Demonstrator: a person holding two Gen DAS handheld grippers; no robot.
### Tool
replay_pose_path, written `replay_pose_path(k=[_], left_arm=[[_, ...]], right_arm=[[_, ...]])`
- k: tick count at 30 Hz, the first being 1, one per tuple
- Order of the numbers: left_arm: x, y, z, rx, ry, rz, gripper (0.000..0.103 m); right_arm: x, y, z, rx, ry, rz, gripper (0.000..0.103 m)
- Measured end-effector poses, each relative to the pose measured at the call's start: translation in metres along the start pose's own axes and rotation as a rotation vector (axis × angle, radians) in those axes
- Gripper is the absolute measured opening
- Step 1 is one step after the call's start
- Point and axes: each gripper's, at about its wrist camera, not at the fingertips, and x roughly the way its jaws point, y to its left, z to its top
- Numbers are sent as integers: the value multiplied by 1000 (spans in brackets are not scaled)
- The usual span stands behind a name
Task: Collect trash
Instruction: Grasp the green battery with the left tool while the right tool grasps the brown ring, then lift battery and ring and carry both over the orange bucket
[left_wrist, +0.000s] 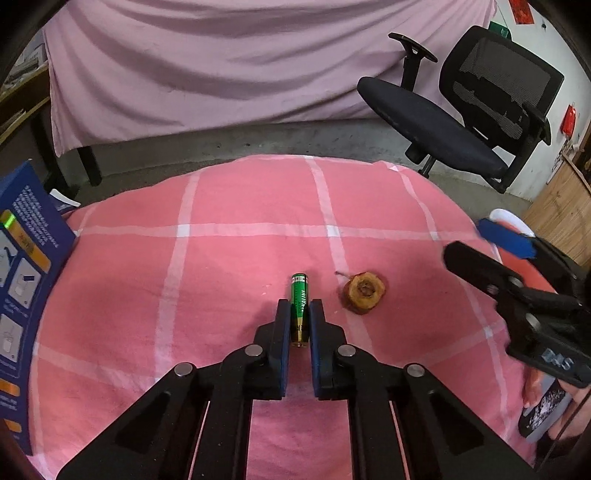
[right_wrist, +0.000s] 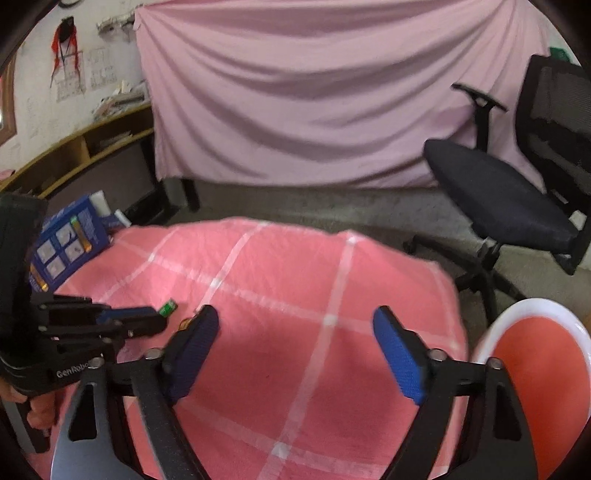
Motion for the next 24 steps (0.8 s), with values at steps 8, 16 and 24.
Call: replay_pose_path(k=[8, 16, 24], left_arm=[[-22, 22, -19, 0, -34, 51, 7], [-34, 29, -28, -37, -45, 40, 7], [-41, 27, -28, -41, -58, 55, 7]], right_arm=[[23, 35, -2, -105, 129, 139, 60], [41, 52, 3, -162, 182, 159, 36], [32, 55, -1, -177, 159, 155, 27]])
